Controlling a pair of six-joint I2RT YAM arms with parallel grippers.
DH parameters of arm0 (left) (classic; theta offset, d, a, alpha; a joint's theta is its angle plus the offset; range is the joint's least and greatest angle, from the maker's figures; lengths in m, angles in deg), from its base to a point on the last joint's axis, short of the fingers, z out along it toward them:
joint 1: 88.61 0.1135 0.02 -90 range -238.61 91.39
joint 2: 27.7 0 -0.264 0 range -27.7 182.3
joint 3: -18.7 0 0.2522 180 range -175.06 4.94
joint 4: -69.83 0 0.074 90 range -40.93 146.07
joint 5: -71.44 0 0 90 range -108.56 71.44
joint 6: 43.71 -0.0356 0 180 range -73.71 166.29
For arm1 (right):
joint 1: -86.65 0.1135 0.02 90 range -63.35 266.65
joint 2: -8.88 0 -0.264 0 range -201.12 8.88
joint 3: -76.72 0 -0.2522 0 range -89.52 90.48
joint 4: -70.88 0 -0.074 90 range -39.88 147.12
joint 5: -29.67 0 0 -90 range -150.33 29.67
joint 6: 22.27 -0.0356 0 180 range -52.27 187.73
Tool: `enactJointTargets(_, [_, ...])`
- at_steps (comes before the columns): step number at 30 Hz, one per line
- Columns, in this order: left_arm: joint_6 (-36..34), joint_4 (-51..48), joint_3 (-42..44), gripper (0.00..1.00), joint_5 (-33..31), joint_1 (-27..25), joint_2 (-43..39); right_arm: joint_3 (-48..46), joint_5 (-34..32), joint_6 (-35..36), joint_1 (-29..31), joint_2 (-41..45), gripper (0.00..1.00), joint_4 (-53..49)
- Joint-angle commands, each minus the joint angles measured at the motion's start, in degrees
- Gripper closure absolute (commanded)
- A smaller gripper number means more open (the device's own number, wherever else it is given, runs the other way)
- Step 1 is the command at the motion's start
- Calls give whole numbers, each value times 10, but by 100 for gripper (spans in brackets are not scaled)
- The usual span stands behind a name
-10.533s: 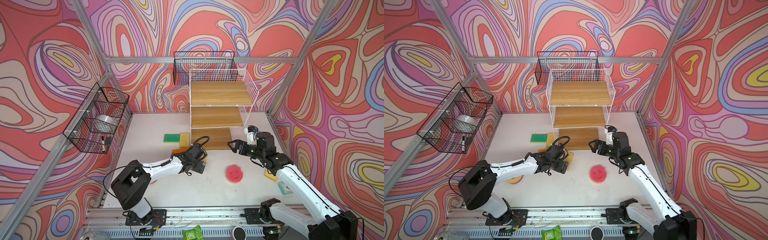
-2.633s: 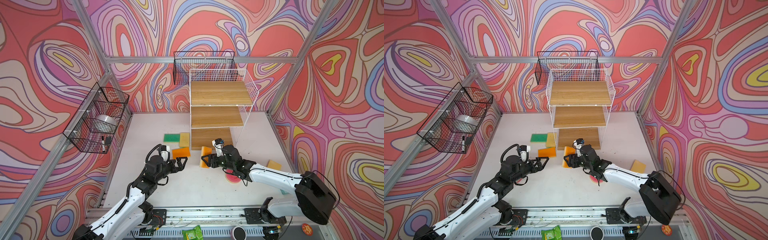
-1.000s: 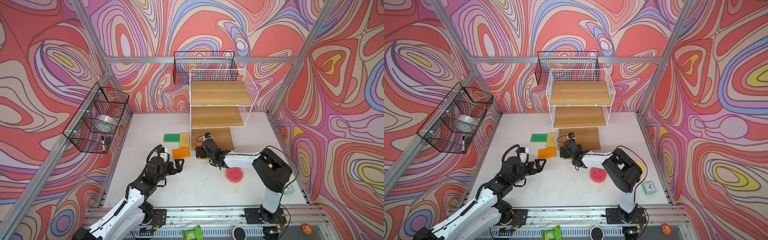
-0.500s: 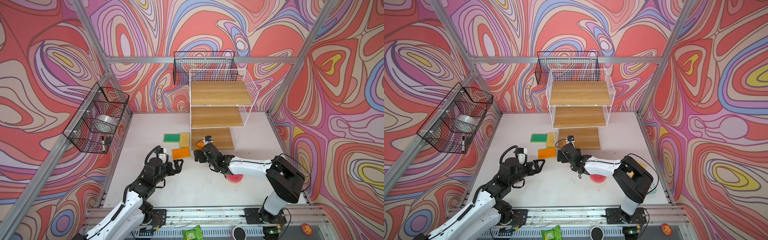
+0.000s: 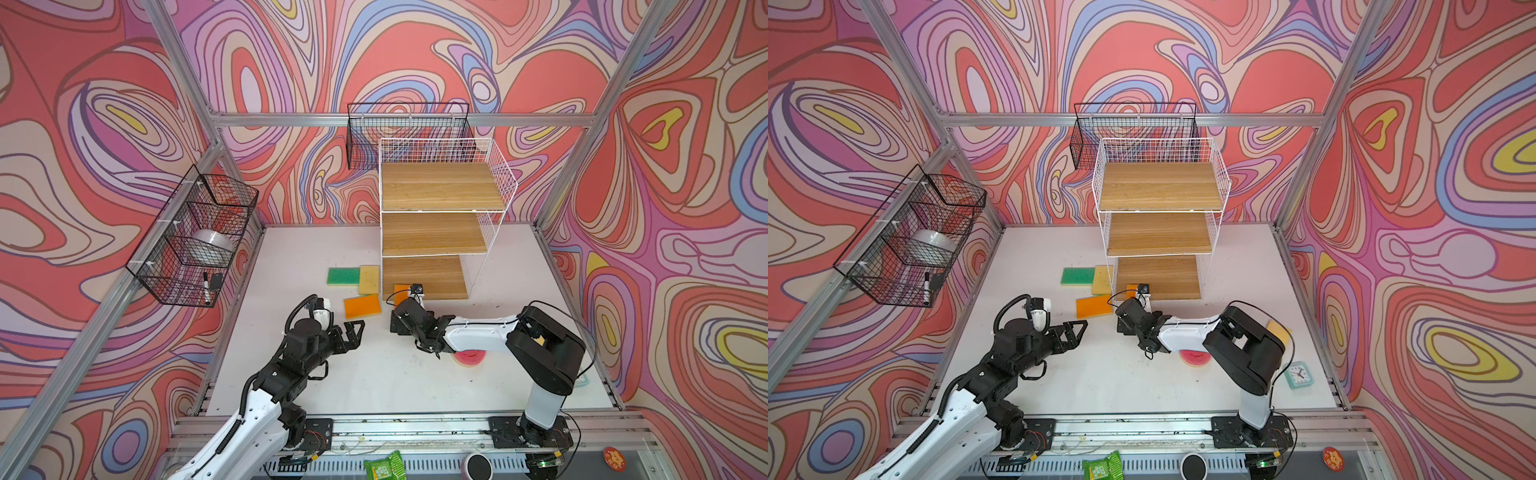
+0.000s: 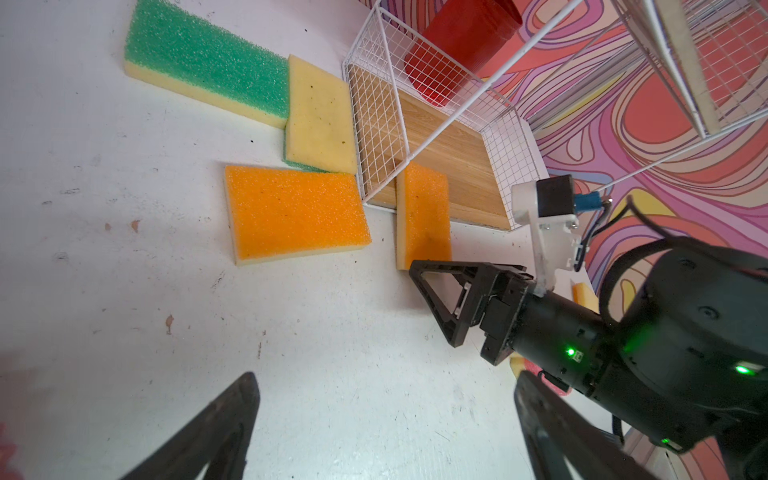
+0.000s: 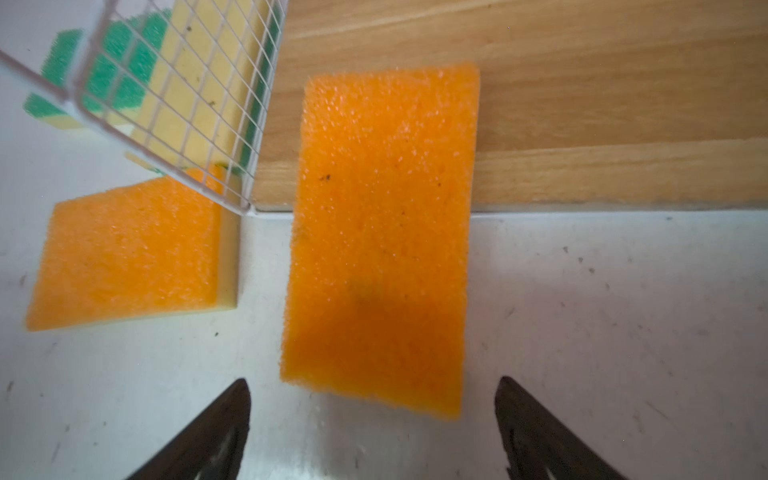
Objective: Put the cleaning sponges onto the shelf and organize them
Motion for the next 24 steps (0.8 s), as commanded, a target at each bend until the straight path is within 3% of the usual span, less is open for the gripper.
enactJointTargets(1, [1,-19,7,3,-6,2,-8,16,-3,-6,0,-13,4,-16])
enactJointTargets(10, [-4,-18,8,3,-10,3,-6,38,-12,-4,2,-41,5,-28])
enactJointTargets(24, [-4,-16,9,3,-13,2,-7,60,-46,11,19,-64,17,-61])
